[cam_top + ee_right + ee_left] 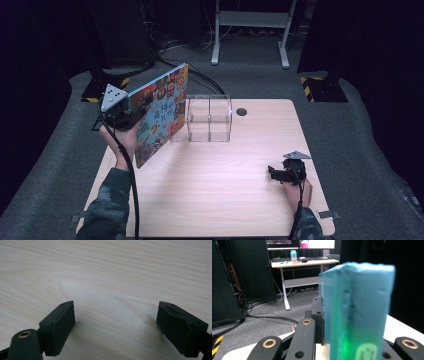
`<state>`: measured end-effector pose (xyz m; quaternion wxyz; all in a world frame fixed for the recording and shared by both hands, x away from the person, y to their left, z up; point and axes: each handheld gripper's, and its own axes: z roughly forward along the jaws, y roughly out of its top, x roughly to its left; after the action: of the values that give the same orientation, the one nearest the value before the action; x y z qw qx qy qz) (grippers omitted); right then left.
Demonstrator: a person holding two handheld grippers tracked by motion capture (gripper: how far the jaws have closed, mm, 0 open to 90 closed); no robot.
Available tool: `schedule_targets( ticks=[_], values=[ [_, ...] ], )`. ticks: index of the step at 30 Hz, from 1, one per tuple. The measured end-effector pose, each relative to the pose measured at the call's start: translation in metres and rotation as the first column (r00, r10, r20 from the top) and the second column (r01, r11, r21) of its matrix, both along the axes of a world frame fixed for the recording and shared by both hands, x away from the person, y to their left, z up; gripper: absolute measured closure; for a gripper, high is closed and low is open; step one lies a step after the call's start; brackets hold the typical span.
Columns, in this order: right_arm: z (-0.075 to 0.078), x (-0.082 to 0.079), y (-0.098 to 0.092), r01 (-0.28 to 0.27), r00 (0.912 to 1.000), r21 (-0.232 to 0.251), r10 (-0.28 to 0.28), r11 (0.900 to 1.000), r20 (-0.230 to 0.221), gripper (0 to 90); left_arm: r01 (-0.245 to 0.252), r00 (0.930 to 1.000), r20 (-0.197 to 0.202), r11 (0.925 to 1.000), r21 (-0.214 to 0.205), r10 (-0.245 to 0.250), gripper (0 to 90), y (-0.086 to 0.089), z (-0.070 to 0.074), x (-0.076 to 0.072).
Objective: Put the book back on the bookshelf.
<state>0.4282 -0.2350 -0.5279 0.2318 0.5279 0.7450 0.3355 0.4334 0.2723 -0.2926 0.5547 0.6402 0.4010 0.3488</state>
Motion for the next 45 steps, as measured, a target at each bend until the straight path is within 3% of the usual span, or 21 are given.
schedule_targets(
  ticks=[14,21,27,45],
  values=[
    [0.0,0.0,0.0,0.002,1.0,0.001,-0.002,1.0,-0.001,14.8,-0.038,0.9989,0.025,0.9981,-0.049,0.039,80.6,-0.007,-0.026,0.013],
    [0.0,0.0,0.0,0.003,1.0,0.002,-0.003,1.0,-0.001,14.8,-0.056,0.9966,0.056,0.9965,-0.061,0.06,80.5,-0.007,-0.038,0.019],
    [0.0,0.0,0.0,0.007,1.0,0.005,-0.007,1.0,-0.001,14.8,-0.053,0.9954,0.075,0.9946,-0.089,0.06,80.5,-0.008,-0.048,0.025],
    [0.0,0.0,0.0,0.005,1.0,0.003,-0.005,1.0,0.0,14.9,-0.06,0.9909,0.112,0.9906,-0.122,0.074,80.4,-0.009,-0.08,0.032]
  ],
)
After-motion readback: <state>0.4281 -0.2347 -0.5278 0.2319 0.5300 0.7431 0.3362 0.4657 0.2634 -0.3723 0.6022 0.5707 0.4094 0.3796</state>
